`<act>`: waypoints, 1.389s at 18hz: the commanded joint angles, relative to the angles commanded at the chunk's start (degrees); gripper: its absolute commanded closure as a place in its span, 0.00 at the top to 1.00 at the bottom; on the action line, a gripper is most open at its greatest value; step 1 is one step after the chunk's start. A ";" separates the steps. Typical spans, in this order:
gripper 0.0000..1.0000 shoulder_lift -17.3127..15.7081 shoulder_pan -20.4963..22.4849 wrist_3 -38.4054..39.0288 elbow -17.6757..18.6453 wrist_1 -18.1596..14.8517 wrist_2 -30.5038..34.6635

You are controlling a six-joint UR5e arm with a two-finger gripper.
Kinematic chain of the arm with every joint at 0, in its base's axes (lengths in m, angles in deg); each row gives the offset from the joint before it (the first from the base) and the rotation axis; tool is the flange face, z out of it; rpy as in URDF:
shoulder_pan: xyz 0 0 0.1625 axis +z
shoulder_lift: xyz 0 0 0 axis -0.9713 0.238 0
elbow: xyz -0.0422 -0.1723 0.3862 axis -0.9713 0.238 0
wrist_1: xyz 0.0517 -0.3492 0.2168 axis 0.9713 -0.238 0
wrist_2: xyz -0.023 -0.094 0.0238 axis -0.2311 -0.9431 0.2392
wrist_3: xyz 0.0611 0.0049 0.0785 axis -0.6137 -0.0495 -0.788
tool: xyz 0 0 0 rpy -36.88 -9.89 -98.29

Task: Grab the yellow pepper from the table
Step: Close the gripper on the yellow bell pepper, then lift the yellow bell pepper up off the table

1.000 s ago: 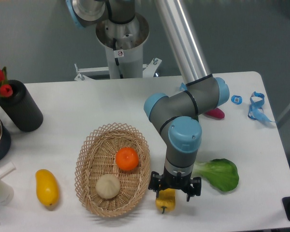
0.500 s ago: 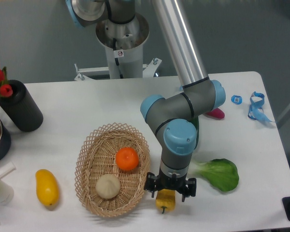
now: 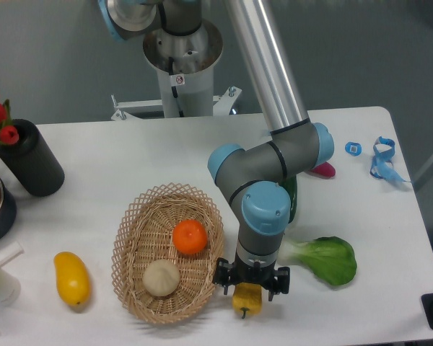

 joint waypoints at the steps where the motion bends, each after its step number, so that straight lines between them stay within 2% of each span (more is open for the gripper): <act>1: 0.78 0.00 0.00 0.00 0.00 0.00 0.18; 2: 0.65 0.00 0.00 0.09 0.00 0.00 0.70; 5: 0.35 -0.18 0.00 0.26 0.00 0.00 0.97; 8: 0.26 -0.44 0.00 0.09 -0.09 0.00 0.97; 13: 0.22 -2.02 0.00 -0.79 -1.84 0.00 1.06; 18: 0.22 -7.11 0.17 -9.92 -3.60 0.00 0.71; 21: 0.22 -10.54 1.66 -19.76 -2.99 -0.09 0.53; 25: 0.22 -12.65 3.60 -20.83 -2.90 -0.17 0.44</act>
